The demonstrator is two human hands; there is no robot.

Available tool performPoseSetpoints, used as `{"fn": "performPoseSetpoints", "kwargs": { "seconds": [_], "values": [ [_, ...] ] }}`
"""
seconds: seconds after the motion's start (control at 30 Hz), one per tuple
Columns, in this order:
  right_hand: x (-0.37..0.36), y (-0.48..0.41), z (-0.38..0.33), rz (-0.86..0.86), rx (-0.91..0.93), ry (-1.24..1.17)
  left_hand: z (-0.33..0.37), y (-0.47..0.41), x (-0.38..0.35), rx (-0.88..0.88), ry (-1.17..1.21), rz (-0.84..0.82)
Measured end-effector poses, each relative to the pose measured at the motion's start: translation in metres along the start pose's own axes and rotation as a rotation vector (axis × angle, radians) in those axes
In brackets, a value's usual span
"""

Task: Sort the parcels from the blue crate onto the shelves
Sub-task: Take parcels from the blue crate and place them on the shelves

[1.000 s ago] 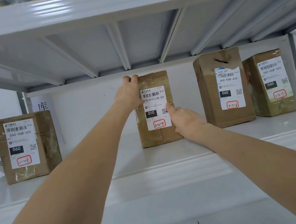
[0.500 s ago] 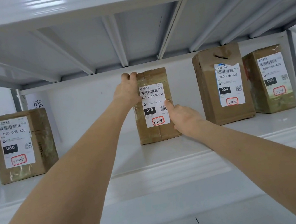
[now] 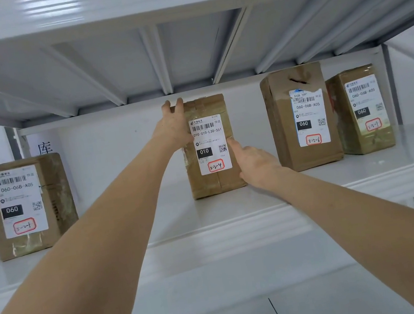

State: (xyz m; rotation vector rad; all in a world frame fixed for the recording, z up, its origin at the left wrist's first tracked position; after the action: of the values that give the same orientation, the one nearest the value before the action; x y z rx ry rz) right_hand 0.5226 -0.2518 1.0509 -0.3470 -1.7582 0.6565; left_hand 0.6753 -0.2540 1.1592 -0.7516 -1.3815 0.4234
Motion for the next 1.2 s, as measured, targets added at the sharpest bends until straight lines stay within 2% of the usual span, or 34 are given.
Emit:
{"fn": "performPoseSetpoints", "kwargs": {
  "seconds": [0.3,0.43,0.63,0.8,0.93,1.2],
  "values": [
    [0.008,0.025,-0.001,0.009,-0.055,0.017,0.003,0.031,0.000,0.004,0.082,-0.005],
    [0.021,0.043,0.006,0.051,-0.116,0.008,0.026,0.056,0.010,-0.035,0.039,0.119],
    [0.061,0.090,0.024,0.289,-0.133,-0.061,0.129,0.098,0.006,-0.255,0.233,0.239],
    [0.083,0.156,0.108,0.372,-0.285,-0.124,0.236,0.130,-0.018,-0.321,0.492,0.232],
    [0.074,0.228,0.200,0.246,-0.373,-0.078,0.325,0.177,-0.074,-0.365,0.529,0.097],
    [0.003,0.400,0.366,-0.171,-0.538,-0.035,0.477,0.328,-0.235,-0.255,0.563,-0.492]
  ]
}}
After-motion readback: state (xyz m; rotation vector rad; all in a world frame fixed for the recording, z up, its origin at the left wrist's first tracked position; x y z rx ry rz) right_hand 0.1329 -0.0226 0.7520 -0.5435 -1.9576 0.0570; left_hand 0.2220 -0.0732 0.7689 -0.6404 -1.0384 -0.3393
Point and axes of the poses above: each hand's wrist, its own y-axis away from the middle knuckle, its own x-axis out of the back of the hand, z = x × y, the point moved 7 cm from there along -y, towards the middle knuckle, and after that the axes turned 7 degrees about -x, right-handed, at the moved point
